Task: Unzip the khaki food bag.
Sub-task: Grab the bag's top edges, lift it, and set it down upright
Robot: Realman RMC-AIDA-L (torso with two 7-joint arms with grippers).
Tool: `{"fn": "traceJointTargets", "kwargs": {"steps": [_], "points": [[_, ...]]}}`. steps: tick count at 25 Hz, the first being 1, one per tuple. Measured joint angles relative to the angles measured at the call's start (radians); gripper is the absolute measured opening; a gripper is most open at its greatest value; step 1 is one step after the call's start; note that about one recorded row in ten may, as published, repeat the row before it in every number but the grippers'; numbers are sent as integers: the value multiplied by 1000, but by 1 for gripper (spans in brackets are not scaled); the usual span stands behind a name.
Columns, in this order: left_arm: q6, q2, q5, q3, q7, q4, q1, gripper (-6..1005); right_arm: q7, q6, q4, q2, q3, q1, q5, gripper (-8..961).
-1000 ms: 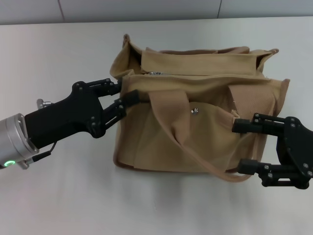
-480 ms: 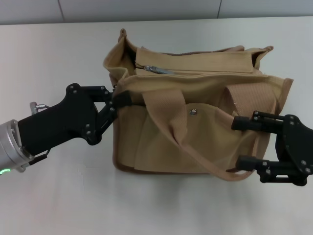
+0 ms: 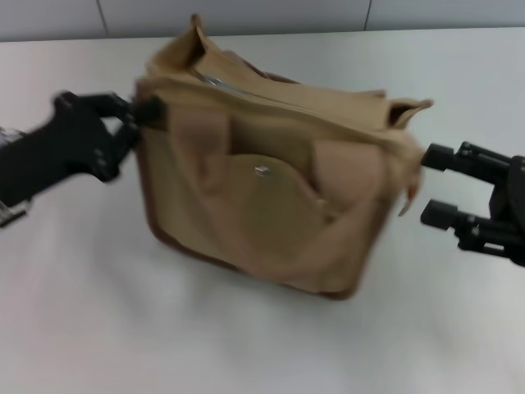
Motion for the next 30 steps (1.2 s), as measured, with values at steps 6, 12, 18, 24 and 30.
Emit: {"fn": "traceJointTargets", "kwargs": {"steps": [6,12,18,24,30], "points": [[72,31,-134,-56,-82,98,-14,42,9,4,22,0,38,10,37,759],[172,-13,-154,16,-83,129,-52,41,8,57,103,3,38,22,154,759],[62,-40,-159,268,81,2,-83,41,-26,149,148,14,26,43,182,758],[52,-42,-165,280,147,-60,-72,41,-100,202,149,14,-16,44,153,758],[49,-43,-165,283,148,-65,-63,41,-298,313,202,18,-74,62,139,758]]}}
